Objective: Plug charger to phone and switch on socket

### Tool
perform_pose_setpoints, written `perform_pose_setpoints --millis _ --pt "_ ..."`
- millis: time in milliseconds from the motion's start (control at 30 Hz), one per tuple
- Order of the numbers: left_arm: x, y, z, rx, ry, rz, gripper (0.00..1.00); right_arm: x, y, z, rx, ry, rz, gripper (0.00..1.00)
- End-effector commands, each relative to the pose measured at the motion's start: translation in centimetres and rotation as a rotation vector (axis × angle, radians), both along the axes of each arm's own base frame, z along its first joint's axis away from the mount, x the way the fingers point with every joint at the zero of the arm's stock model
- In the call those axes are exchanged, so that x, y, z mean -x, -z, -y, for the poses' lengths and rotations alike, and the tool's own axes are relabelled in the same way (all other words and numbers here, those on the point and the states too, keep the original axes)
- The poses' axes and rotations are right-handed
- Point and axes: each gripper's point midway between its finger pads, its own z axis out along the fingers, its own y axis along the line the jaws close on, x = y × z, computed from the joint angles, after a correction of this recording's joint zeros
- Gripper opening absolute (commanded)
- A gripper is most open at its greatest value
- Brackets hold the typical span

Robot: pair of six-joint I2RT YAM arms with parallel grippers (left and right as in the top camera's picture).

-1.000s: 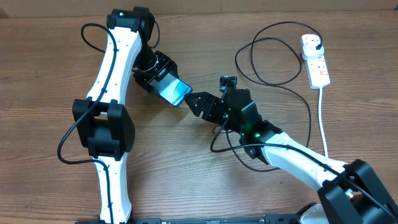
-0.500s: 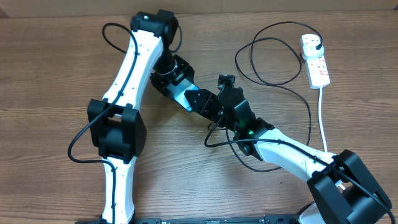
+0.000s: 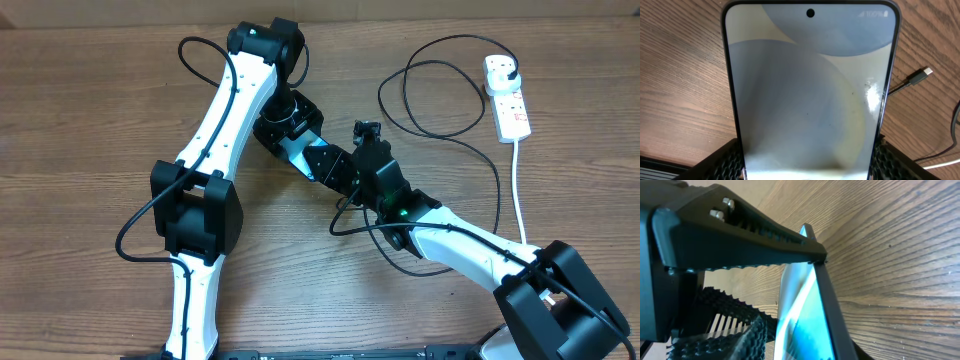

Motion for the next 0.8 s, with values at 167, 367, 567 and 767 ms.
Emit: perform_pose_setpoints --millis 167,367,567,767 --pt "-0.28 -0.59 0.63 0.007 -0.017 0.017 0.04 -0.51 -0.79 -0.37 -0.005 0.008 0.018 0.26" --pt "-0.28 -0.60 0.62 0.007 -0.017 0.017 0.04 -0.55 -0.81 -0.34 -0.005 0.011 0.019 0.17" --pt "-0.27 -0.60 0.61 0.007 -0.017 0.017 0.05 -0.71 -1.22 -0.45 -0.017 0.011 0.034 0.08" --pt "-0.38 -0.59 0.42 0.007 -0.019 0.018 0.06 -0.76 -1.23 -0.39 -0.017 0.012 0.034 0.04"
